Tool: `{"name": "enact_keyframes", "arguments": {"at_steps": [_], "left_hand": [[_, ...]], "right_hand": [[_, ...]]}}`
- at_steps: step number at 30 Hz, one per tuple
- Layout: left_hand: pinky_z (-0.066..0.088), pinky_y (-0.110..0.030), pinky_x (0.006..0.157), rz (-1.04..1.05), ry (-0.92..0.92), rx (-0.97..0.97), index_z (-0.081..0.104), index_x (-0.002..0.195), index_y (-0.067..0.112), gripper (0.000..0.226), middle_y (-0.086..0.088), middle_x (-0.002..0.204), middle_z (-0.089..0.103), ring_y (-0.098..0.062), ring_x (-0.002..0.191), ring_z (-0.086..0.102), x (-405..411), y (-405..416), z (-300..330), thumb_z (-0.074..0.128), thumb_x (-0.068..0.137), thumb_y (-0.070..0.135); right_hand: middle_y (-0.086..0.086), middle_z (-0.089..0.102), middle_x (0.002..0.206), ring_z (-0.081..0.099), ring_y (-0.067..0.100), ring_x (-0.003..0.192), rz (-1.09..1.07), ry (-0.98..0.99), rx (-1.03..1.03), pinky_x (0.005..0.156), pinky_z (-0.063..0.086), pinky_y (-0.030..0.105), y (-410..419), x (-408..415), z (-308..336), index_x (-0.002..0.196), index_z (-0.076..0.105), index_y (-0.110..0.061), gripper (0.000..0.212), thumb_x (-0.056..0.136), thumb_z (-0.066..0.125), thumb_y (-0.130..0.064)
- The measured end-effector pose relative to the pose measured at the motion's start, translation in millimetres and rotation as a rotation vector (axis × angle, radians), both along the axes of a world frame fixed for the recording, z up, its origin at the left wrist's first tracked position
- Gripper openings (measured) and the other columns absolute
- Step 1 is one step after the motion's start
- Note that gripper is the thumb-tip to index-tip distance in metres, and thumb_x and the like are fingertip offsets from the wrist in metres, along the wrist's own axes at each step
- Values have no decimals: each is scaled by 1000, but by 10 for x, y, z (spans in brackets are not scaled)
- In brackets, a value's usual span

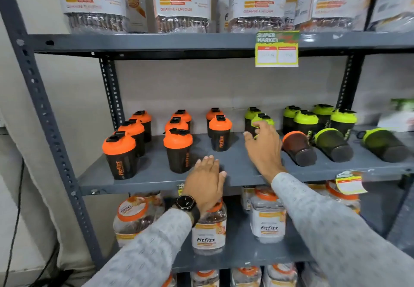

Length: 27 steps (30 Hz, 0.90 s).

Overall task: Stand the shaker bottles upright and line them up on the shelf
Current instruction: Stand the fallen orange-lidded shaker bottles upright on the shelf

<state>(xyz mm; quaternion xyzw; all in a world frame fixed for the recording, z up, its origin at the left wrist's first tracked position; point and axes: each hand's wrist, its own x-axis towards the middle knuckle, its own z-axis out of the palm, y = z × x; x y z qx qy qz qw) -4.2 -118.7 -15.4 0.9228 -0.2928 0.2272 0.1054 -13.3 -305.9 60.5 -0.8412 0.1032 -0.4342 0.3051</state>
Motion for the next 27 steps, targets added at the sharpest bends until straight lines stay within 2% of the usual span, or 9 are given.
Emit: {"name": "enact_keyframes", "arguments": {"at_steps": [4, 7, 10, 15, 18, 21, 24, 27], "left_hand": [[16, -43, 125, 99, 81, 104, 36, 153, 7, 70, -18, 161, 36, -30, 151, 29, 109, -90, -52, 16, 102, 50], [13, -44, 126, 129, 109, 129, 31, 156, 6, 72, -17, 164, 32, -30, 153, 25, 82, -82, -116, 13, 103, 51], [10, -41, 126, 142, 108, 133, 31, 156, 8, 67, -14, 164, 32, -28, 153, 25, 63, -94, -111, 15, 105, 48], [10, -39, 126, 135, 121, 122, 32, 156, 10, 63, -13, 164, 32, -27, 153, 26, 73, -92, -106, 18, 106, 46], [10, -38, 126, 144, 117, 135, 32, 156, 11, 66, -12, 164, 33, -26, 153, 26, 72, -95, -106, 15, 105, 48], [10, -38, 126, 151, 119, 130, 33, 156, 11, 72, -11, 164, 33, -25, 153, 27, 61, -97, -107, 9, 100, 50], [12, -38, 127, 153, 114, 125, 33, 156, 12, 70, -11, 164, 34, -25, 152, 28, 61, -82, -117, 10, 102, 50], [12, -38, 126, 148, 118, 128, 32, 157, 11, 66, -11, 164, 33, -25, 153, 27, 65, -72, -110, 15, 106, 49]], "right_hand": [[20, 65, 120, 60, 42, 112, -197, 124, -66, 94, 48, 47, -696, -42, 76, 120, 65, -8, 36, 89, 67, -27], [28, 58, 126, 54, 48, 117, -321, 362, -85, 96, 47, 51, -1112, -17, 96, 124, 59, 0, 49, 87, 68, -30], [28, 56, 132, 52, 47, 124, -331, 541, 41, 98, 46, 48, -1357, 11, 131, 129, 54, 0, 63, 85, 72, -41], [19, 58, 143, 55, 39, 131, -240, 707, 262, 102, 45, 39, -1602, 81, 152, 140, 56, -4, 76, 83, 77, -48], [19, 56, 145, 55, 41, 130, -189, 687, 366, 105, 48, 45, -1655, 95, 107, 144, 53, -4, 89, 75, 82, -53], [20, 57, 142, 58, 43, 124, -158, 644, 476, 100, 53, 53, -1673, 101, 65, 143, 53, -5, 97, 66, 87, -53], [21, 59, 141, 57, 41, 126, -165, 526, 481, 103, 48, 45, -1589, 30, 133, 137, 56, -2, 87, 73, 85, -52], [21, 65, 130, 61, 40, 119, -146, 357, 493, 100, 49, 43, -1397, -17, 318, 124, 64, -3, 73, 74, 83, -52]]}}
